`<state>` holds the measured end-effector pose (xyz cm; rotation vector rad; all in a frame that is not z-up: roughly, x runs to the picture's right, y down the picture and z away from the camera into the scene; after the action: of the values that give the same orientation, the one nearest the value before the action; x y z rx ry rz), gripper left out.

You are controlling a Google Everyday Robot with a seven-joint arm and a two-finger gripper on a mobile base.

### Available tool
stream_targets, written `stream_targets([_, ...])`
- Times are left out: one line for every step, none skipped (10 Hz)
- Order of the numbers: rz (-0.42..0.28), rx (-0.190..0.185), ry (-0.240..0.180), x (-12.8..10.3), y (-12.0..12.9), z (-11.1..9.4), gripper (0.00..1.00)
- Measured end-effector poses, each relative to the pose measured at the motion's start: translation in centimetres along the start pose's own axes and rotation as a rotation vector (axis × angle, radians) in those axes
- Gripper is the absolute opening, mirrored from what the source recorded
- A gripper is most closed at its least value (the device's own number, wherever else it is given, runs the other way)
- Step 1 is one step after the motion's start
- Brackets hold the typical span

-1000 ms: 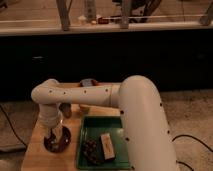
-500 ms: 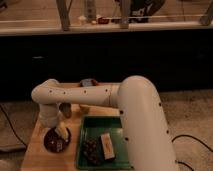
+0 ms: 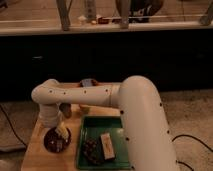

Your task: Place fork in purple bowl

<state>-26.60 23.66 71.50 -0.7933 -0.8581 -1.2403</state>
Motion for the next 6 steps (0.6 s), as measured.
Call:
stream_targets([-0.006, 0.001, 0.001, -0.02, 0.01, -0.02, 0.8])
stream_targets([-0.013, 0.002, 0.001, -0.06, -0.02, -0.07, 0.8])
stream_targets([-0.019, 0.002, 0.0, -0.11, -0.01, -0.06, 0.8])
stream_targets([-0.023, 0.001, 0.002, -0.15, 0.04, -0.12, 0.8])
stream_targets([-0.024, 0.001, 0.003, -0.19, 0.05, -0.16, 0.8])
stream_targets([-0.024, 0.0, 0.004, -0.23, 0.16, -0.22, 0.8])
